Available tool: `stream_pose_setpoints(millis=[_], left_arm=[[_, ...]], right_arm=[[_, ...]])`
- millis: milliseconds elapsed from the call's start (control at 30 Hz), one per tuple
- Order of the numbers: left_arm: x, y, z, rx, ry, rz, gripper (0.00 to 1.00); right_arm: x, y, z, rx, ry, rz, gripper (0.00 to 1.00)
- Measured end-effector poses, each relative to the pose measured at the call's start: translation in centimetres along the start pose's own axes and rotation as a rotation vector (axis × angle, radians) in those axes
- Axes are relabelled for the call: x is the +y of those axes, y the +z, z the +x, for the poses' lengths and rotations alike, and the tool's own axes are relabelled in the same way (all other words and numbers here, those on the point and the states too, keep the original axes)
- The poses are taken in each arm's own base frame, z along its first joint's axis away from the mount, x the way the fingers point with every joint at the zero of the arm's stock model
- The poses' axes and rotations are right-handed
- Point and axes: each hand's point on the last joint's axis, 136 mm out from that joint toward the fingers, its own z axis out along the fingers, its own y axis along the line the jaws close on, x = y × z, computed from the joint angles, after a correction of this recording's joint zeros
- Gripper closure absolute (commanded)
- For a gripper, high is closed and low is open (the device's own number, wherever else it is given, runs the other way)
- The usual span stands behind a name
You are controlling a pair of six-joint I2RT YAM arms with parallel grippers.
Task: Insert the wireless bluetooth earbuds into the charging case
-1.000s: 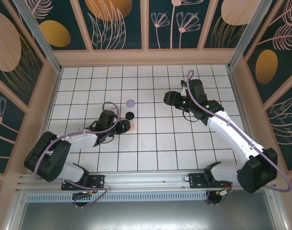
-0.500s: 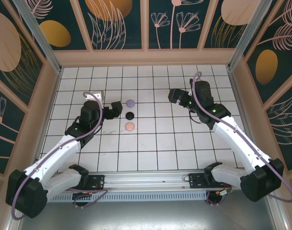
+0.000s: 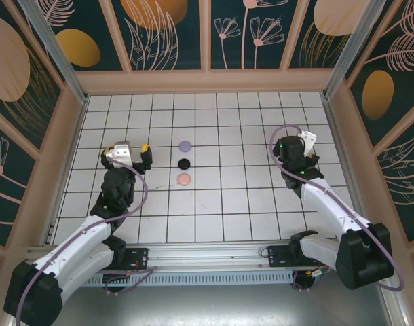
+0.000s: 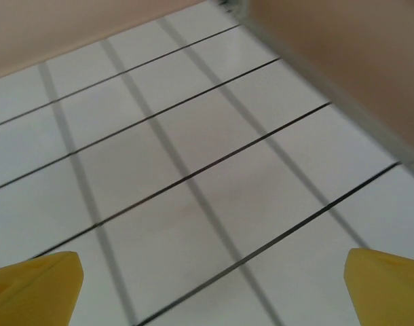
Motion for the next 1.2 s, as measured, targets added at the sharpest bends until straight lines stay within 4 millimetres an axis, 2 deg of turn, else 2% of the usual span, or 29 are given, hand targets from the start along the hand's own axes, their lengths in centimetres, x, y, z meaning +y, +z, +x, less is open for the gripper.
stream_pose_setpoints(millis=[133, 233, 400, 533, 633, 800, 933, 1000, 1200], left_arm=[[2.1, 1.4, -0.3, -0.037, 0.004, -0.071, 0.01], [4.1, 2.2, 0.2, -0.042, 0.001, -0.126, 0.01], [6.8, 2.0, 2.3, -0.032, 0.005, -0.179, 0.01], [8.3, 1.7, 4.1, -0.014, 0.0, -0.211, 0.01], [8.5, 1.8, 5.8, -0.001, -0.016, -0.203, 0.01], [7.5, 3.2, 9.2, 0.06, -0.006, -0.145, 0.01], [6.5, 3.9, 11.2, 0.099, 0.012, -0.09, 0.01], [6.1, 4.5, 11.4, 0.108, 0.016, -0.069, 0.01], [6.3, 6.8, 9.0, 0.052, -0.01, -0.047, 0.01]], right_arm=[[-3.3, 2.1, -0.3, -0.089, 0.037, 0.069, 0.01], [-4.3, 3.3, 0.5, -0.126, 0.026, 0.085, 0.01], [-4.1, 4.8, 2.2, -0.161, -0.017, 0.058, 0.01], [-3.2, 5.2, 2.2, -0.219, -0.036, 0.0, 0.01], [-2.3, 5.2, 2.2, -0.254, -0.061, -0.055, 0.01], [-1.2, 5.2, 3.0, -0.283, -0.104, -0.154, 0.01], [-1.0, 5.4, 2.2, -0.315, -0.09, -0.226, 0.01], [-1.1, 5.8, 2.4, -0.308, -0.089, -0.248, 0.01], [-0.5, 5.9, 2.8, -0.288, -0.093, -0.317, 0.01]])
